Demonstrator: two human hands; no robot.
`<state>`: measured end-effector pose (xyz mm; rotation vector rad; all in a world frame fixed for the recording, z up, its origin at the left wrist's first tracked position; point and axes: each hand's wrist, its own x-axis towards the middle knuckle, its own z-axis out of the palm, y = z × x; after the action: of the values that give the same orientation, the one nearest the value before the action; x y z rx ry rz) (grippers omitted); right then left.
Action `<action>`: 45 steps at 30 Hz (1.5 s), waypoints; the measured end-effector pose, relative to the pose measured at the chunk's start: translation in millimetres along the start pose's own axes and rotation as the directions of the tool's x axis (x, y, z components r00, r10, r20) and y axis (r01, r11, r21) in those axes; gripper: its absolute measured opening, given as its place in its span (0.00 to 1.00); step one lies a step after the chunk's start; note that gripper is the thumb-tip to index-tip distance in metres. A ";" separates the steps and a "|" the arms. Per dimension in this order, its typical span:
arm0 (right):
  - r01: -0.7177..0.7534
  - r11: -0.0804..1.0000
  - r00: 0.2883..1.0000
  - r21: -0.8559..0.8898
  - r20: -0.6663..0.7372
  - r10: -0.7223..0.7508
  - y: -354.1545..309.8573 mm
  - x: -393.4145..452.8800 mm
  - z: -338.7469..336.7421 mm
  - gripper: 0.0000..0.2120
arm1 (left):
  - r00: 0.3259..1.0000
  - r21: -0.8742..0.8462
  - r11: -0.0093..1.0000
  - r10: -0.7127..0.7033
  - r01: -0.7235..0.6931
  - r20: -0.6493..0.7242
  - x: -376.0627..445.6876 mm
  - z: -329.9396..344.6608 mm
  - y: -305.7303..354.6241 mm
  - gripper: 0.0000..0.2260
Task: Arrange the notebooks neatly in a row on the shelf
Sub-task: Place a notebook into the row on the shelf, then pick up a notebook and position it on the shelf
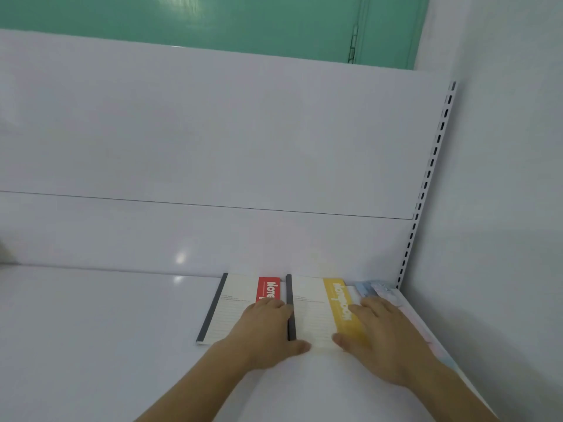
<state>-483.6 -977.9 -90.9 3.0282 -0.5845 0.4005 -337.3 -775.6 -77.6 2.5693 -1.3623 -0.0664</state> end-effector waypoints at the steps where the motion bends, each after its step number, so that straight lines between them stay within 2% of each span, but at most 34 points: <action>1: 0.001 1.000 0.998 0.000 -0.056 -0.001 -5.1 1.6 -2.7 0.42 | 0.998 -0.037 0.999 -0.030 0.028 -0.059 -4.0 -2.1 -1.7 0.28; 4: 0.042 0.999 0.990 0.010 -0.133 -0.040 -33.8 7.2 -12.4 0.40 | 0.963 -0.047 0.993 -0.114 0.106 -0.244 -20.5 -7.4 -11.9 0.26; 10: 0.177 0.980 0.979 0.087 -0.114 -0.167 -130.7 11.6 -27.6 0.39 | 0.894 0.023 0.963 -0.241 0.270 -0.377 -76.6 -27.6 -56.3 0.28; 17: 0.267 0.953 0.963 0.140 -0.064 -0.261 -267.9 5.7 -38.9 0.38 | 0.834 0.026 0.912 -0.362 0.409 -0.416 -175.8 -65.8 -141.7 0.30; 22: 0.302 0.931 0.953 0.206 -0.044 -0.300 -386.1 -8.6 -45.8 0.40 | 0.797 0.048 0.877 -0.412 0.479 -0.441 -271.4 -97.9 -219.0 0.30; 31: 0.441 0.851 0.893 0.284 -0.038 -0.449 -583.3 -14.6 -40.3 0.37 | 0.678 -0.009 0.790 -0.532 0.613 -0.507 -409.7 -138.3 -351.1 0.29; 37: 0.530 0.790 0.843 0.307 -0.089 -0.531 -680.5 20.2 -35.5 0.37 | 0.622 -0.052 0.770 -0.551 0.636 -0.556 -439.3 -157.4 -436.7 0.27; 42: 0.565 0.744 0.820 0.357 -0.138 -0.556 -739.8 65.8 -26.4 0.37 | 0.550 -0.093 0.744 -0.567 0.662 -0.613 -435.7 -174.0 -510.6 0.25; 45: 0.571 0.742 0.815 0.352 -0.137 -0.563 -766.2 84.2 -24.2 0.39 | 0.579 -0.057 0.751 -0.552 0.657 -0.600 -426.9 -187.0 -545.7 0.26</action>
<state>-130.6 -294.8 -32.4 3.3213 0.4994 0.5564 -108.9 -95.9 -47.7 2.7172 -0.2225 0.7093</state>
